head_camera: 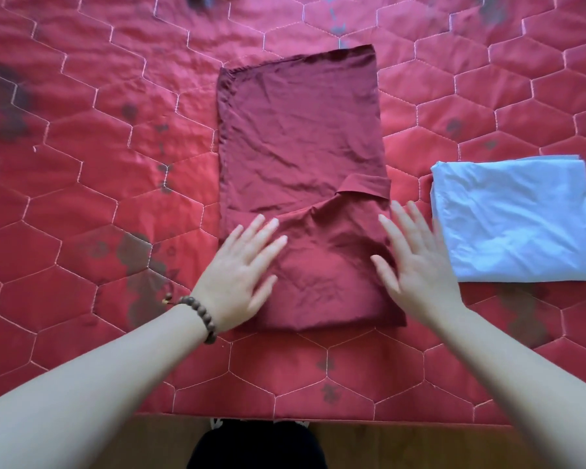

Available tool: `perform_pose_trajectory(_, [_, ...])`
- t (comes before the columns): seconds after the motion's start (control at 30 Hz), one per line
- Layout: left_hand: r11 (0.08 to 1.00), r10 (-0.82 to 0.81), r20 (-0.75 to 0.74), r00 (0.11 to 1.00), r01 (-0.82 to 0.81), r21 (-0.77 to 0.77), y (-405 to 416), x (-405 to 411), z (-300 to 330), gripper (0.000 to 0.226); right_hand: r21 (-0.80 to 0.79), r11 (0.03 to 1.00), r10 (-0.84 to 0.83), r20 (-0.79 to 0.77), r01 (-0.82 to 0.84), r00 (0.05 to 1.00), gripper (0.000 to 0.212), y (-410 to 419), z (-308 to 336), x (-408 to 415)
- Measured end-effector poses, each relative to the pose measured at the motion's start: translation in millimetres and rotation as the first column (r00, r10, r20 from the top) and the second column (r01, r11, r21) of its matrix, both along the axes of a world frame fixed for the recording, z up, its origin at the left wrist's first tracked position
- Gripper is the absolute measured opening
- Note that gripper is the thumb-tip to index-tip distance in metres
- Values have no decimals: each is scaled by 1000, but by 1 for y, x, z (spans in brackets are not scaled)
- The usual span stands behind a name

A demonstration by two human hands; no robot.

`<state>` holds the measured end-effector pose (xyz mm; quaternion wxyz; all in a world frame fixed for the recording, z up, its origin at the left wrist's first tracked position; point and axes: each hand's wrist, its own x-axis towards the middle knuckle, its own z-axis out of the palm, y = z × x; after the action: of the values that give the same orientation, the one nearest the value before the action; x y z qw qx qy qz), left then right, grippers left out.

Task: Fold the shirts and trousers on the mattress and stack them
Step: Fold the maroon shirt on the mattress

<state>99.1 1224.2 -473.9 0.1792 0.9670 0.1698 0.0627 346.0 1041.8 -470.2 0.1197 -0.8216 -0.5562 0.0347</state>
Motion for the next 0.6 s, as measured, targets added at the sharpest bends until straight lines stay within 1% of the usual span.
perform_pose_trajectory(0.03, [996,-68,-97,993,73,47,-4,3,-4,60,-67,995,74,41,-71,996,63,9,-3,-2])
perform_pose_trajectory(0.07, [991,-99,-198,975,115,74,-7,7,-10,63,-144,982,135,79,-123,988,67,19,-8,-5])
perform_pose_trajectory(0.13, [986,-90,-347,934,132,100,-7,10,-28,66,-307,939,197,115,-153,974,71,35,-21,-9])
perform_pose_trajectory(0.17, [987,-66,-385,921,116,107,-3,9,-36,66,-373,919,186,114,-131,976,72,39,-29,-9])
perform_pose_trajectory(0.23, [989,-46,-400,916,99,112,5,5,-47,66,-439,895,131,90,-79,987,71,42,-43,-7])
perform_pose_trajectory(0.3, [986,-77,-396,915,129,108,9,4,-50,66,-426,902,109,71,-69,991,68,42,-49,-3])
perform_pose_trajectory(0.43, [959,-190,-356,915,250,131,23,-3,-46,60,-345,936,100,60,-73,993,58,41,-42,8])
perform_pose_trajectory(0.53, [949,-210,-344,915,275,153,44,-14,-42,51,-389,917,92,-3,-86,996,58,38,-43,18])
perform_pose_trajectory(0.57, [943,-219,-344,913,288,164,50,-17,-40,54,-419,902,100,-35,-105,994,58,40,-44,22])
perform_pose_trajectory(0.6, [932,-239,-354,904,316,178,54,-18,-36,65,-435,890,126,-53,-137,991,57,41,-42,26])
